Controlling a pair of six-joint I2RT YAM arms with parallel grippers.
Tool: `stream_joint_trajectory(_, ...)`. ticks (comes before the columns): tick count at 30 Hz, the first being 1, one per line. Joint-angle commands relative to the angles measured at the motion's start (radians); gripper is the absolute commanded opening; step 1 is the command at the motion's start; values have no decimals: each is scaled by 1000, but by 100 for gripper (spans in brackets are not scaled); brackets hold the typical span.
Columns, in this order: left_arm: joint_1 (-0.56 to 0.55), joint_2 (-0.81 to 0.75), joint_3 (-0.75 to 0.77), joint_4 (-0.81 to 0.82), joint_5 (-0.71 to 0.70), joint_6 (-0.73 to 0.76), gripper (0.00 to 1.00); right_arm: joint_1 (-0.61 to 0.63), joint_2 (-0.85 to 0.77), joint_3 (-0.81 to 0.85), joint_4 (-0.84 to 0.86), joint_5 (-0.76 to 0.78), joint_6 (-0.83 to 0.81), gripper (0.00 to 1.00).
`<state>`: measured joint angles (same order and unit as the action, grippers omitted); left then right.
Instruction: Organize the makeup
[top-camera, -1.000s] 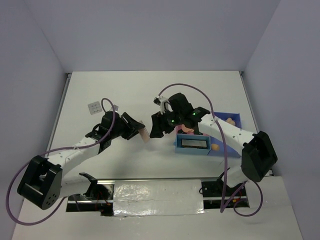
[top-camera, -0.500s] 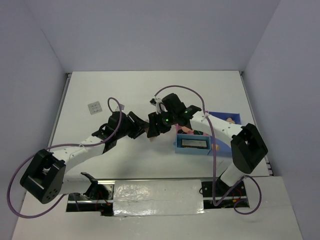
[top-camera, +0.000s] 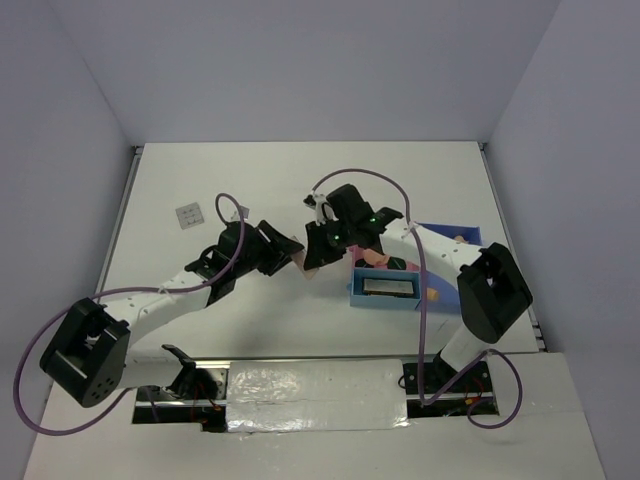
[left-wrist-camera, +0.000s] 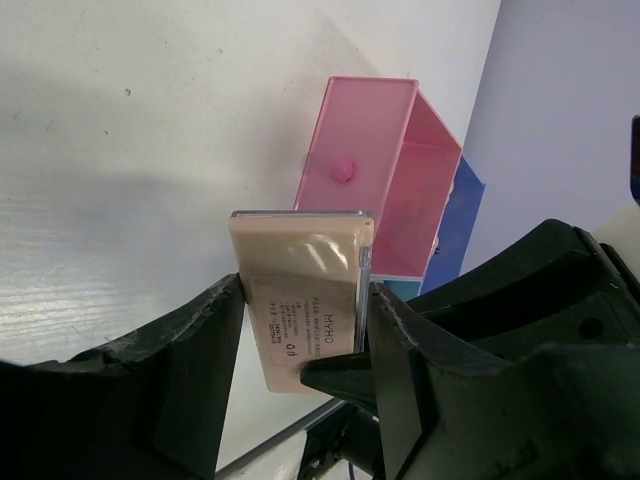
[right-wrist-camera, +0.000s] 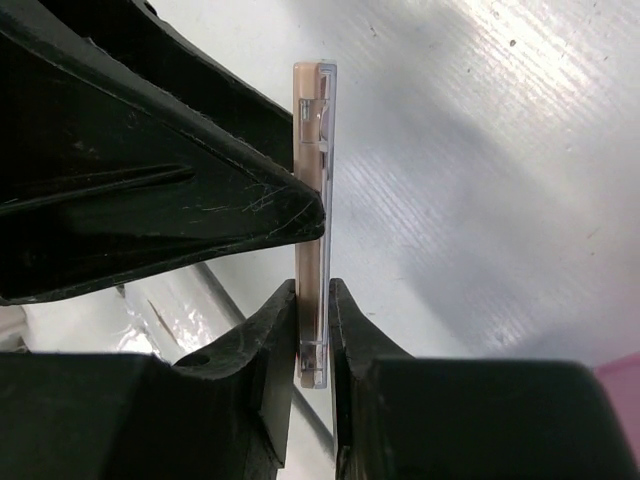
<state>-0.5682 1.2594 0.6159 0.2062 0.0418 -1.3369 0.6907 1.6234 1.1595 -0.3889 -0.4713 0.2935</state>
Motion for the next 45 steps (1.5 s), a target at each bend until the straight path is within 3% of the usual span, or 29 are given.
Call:
stream_joint_trajectory(1, -10, -32, 61, 16, -23, 7, 62, -8, -56, 28, 21, -7, -79, 4)
stream_joint_trajectory(6, -9, -89, 80, -46, -55, 54, 80, -60, -121, -15, -4, -7, -204, 0)
stream_joint_trajectory(10, 5, -138, 102, -151, -121, 110, 92, -91, -203, -40, -109, -70, -552, 0)
stream_joint_trajectory(15, 62, -169, 82, -198, -79, 218, 91, -232, -324, -67, -290, -191, -903, 0)
stream_joint_trajectory(20, 105, -184, 93, -312, -59, 370, 91, -331, -442, -182, -429, -84, -1264, 4)
stream_joint_trajectory(23, 114, -195, 102, -362, -63, 415, 91, -364, -505, -260, -470, -35, -1399, 6)
stream_joint_trajectory(33, 188, -264, 79, -424, -82, 449, 91, -413, -519, -392, -473, 40, -1475, 13)
stream_joint_trajectory(36, 223, -275, 77, -445, -74, 467, 91, -416, -519, -411, -446, 65, -1472, 36)
stream_joint_trajectory(39, 257, -278, 82, -464, -68, 485, 92, -418, -522, -406, -443, 57, -1467, 49)
stream_joint_trajectory(45, 349, -241, 137, -524, -80, 556, 91, -430, -554, -353, -473, 2, -1456, 52)
